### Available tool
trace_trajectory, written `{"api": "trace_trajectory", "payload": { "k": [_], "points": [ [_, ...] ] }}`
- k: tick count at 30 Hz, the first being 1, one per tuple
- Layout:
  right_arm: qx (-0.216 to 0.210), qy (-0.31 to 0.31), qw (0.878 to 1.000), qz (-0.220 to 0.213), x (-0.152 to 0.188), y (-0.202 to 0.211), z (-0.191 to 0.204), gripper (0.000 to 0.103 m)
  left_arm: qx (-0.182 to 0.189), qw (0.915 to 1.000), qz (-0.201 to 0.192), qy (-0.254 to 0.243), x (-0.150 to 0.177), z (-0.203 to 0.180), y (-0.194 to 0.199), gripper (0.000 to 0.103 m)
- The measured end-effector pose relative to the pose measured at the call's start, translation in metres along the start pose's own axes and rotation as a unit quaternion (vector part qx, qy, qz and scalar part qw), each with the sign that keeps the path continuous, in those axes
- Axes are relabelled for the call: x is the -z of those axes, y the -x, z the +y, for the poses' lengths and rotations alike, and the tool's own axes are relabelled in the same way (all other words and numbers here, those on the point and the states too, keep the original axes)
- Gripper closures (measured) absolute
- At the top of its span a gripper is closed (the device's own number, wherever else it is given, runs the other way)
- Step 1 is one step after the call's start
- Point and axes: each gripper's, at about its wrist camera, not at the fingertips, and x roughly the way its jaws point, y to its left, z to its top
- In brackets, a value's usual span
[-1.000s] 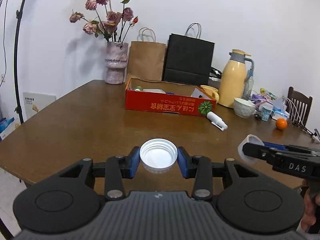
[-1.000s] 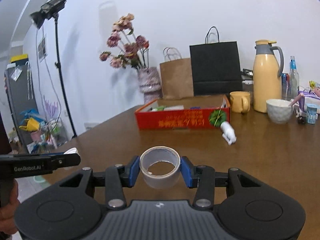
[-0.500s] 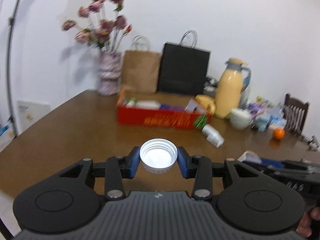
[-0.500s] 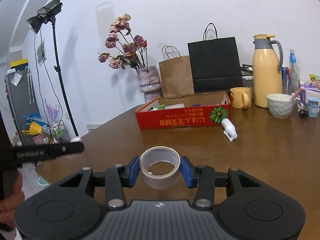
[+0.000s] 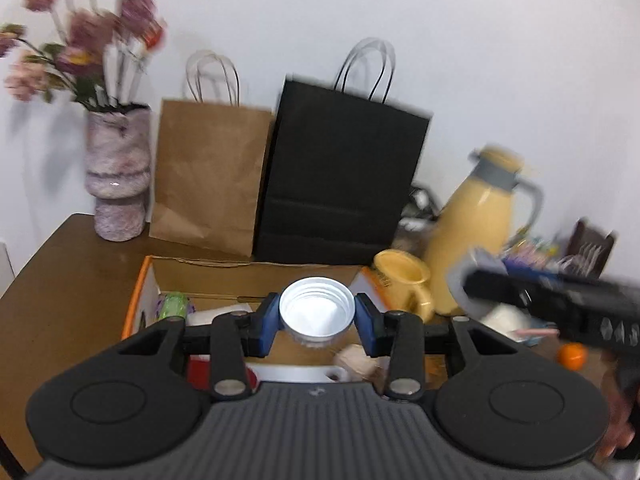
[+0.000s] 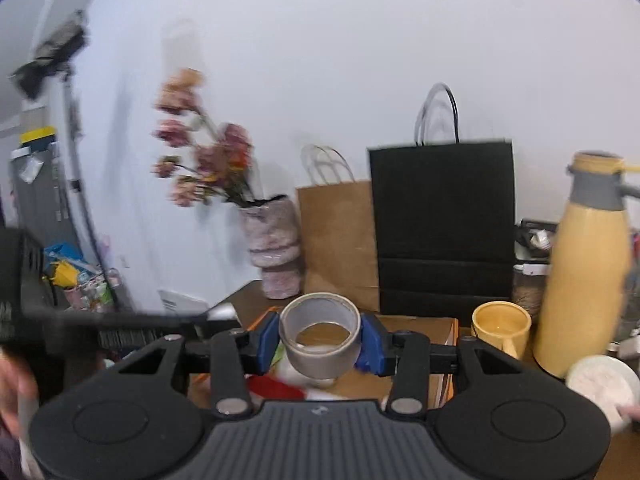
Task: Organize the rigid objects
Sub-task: 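Lower the cap and tape roll into the cardboard box and open both tools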
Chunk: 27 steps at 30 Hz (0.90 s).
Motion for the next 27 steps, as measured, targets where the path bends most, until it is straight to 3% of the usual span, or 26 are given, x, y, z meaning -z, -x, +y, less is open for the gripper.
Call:
{"api": "trace_trajectory", "payload": {
  "k": [5,10,18,23,27],
  "points": [
    [0.02,-0.024,0.997,0.073,0.005,-0.11,-0.027,0.06,-0.013,0.998,0.063,0.004,0.009,0.016,-0.091,0.063],
    [0.034,-0.049,0.99,0.13,0.036,-0.179,-0.047,0.06,-0.015,0.9953,0.095,-0.006,0.029,0.023,-0.145,0.063],
    [0.043,-0.067,0.982,0.173,0.064,-0.203,-0.061,0.059,-0.002,0.9923,0.124,0.001,0.044,0.027,-0.179,0.062],
    [0.045,-0.074,0.98,0.178,0.058,-0.195,-0.06,0.057,-0.01,0.9924,0.123,0.009,0.04,0.027,-0.174,0.054],
    [0.057,-0.066,0.984,0.155,0.045,-0.174,-0.055,0.052,-0.017,0.9935,0.111,0.017,0.031,0.031,-0.153,0.044]
  ]
}}
